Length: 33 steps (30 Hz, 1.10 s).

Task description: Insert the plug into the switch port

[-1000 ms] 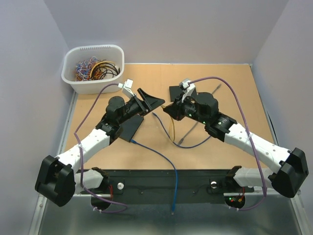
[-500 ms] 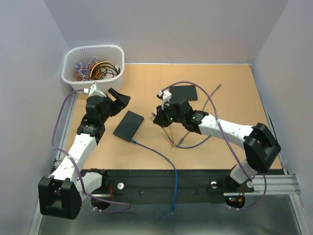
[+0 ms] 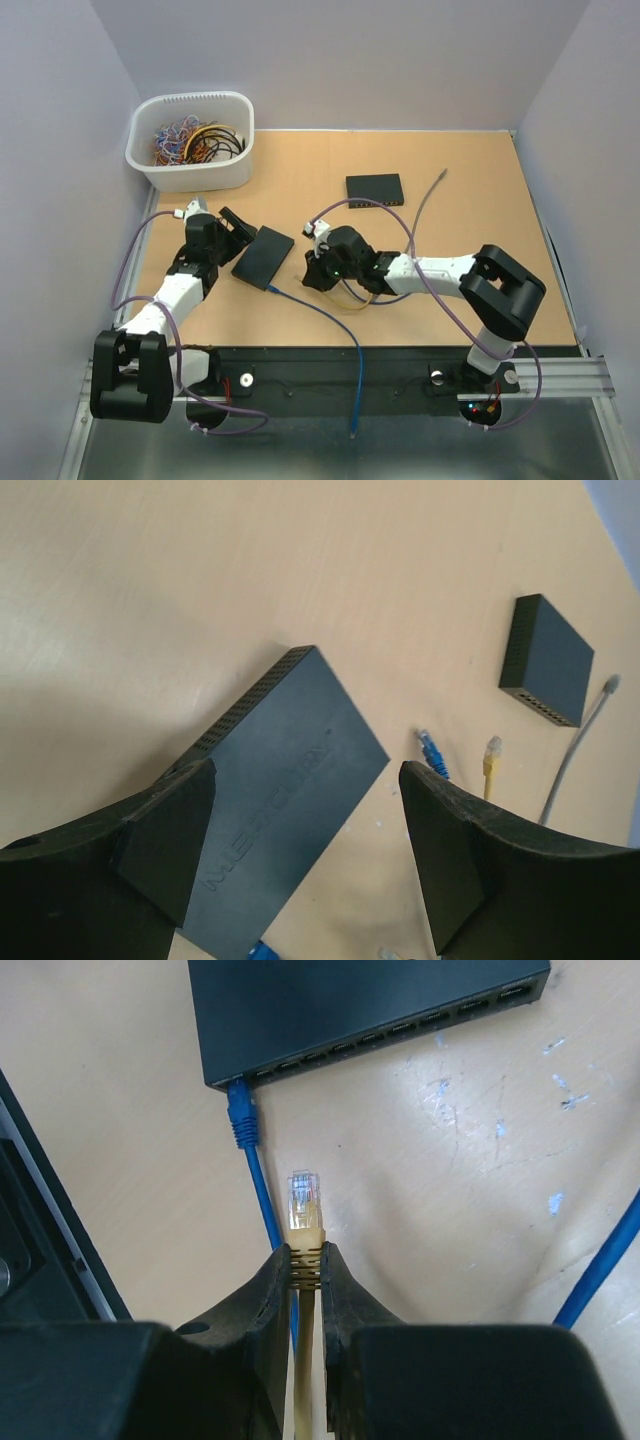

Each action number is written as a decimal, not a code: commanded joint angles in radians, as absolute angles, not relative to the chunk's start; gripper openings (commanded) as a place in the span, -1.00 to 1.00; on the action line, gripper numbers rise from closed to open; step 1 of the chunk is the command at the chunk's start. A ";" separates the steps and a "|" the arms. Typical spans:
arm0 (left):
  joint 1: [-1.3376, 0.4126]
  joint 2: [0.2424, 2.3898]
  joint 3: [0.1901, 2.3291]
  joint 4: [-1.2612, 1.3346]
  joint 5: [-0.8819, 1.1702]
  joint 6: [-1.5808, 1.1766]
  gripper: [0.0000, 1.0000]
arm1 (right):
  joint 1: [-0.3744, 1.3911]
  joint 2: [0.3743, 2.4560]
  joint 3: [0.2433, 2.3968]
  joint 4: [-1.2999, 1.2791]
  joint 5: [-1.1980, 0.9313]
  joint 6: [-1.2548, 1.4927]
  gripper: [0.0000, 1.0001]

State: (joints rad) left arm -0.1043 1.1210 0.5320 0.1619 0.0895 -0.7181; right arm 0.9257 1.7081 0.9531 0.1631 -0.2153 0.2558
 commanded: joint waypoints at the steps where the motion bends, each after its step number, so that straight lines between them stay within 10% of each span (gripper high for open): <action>1: -0.086 1.137 0.491 0.271 0.086 -0.730 0.70 | 0.934 1.727 0.905 0.365 -0.218 0.282 -0.99; 33: -0.066 1.365 0.405 0.509 0.158 -0.732 0.57 | 0.974 1.985 1.042 0.537 -0.173 0.290 -0.99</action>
